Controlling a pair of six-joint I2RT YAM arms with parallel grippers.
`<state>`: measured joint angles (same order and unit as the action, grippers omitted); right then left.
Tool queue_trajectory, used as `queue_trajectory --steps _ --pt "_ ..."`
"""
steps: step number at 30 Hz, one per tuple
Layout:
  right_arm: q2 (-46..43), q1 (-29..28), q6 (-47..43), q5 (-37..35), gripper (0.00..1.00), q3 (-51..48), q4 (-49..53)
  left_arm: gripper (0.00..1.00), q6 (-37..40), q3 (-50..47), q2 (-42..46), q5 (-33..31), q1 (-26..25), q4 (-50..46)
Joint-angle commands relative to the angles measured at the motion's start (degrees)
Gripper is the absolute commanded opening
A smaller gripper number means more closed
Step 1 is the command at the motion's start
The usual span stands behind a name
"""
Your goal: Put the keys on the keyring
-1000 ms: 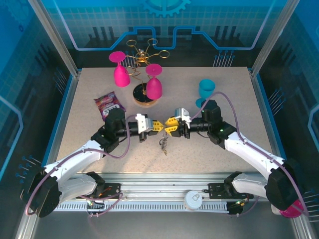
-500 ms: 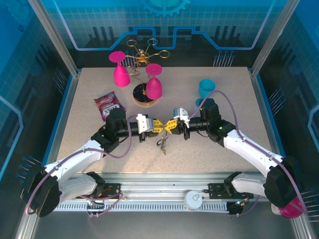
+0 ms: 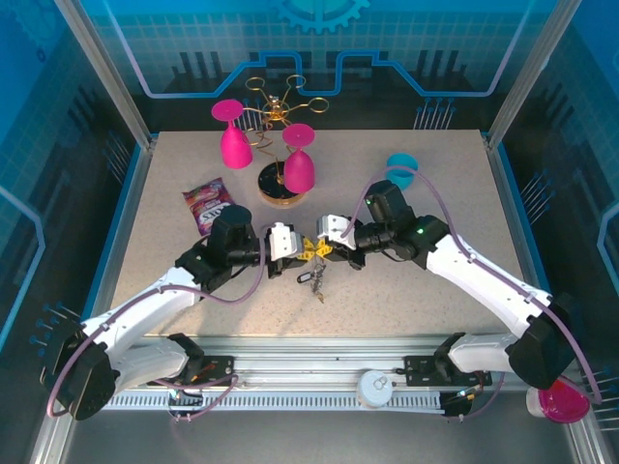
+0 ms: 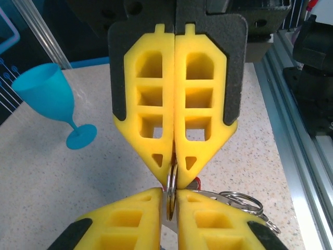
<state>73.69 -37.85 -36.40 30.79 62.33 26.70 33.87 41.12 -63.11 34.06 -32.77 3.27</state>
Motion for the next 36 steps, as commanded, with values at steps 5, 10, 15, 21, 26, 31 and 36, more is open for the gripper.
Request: queue_trajectory --steps 5,10,15,21,26,31,36 --pt "2.1 -3.1 -3.1 -3.1 0.00 3.7 5.0 0.06 2.2 3.9 -1.2 0.4 -1.4 -0.1" --pt "-0.8 -1.4 -0.3 -1.6 0.07 0.8 1.1 0.00 3.3 3.3 -0.4 0.1 -1.4 -0.4" --pt "-6.4 3.5 7.3 7.9 0.26 -7.9 -11.2 0.00 1.9 0.7 0.9 1.4 -1.4 4.0" --pt "-7.3 4.7 13.0 13.6 0.31 -14.1 -21.9 0.00 -2.1 -2.0 0.9 5.1 -1.4 11.3" --pt "-7.5 5.4 14.9 14.7 0.27 -15.4 -25.2 0.00 -2.6 -2.2 1.1 5.7 -1.4 11.6" --pt "-8.1 6.1 15.4 15.1 0.21 -15.8 -25.8 0.00 -2.6 -2.4 0.9 5.9 -1.4 11.8" --pt "-8.3 6.3 15.5 14.6 0.25 -15.9 -26.2 0.00 -2.8 -2.5 0.5 6.2 -1.4 12.2"
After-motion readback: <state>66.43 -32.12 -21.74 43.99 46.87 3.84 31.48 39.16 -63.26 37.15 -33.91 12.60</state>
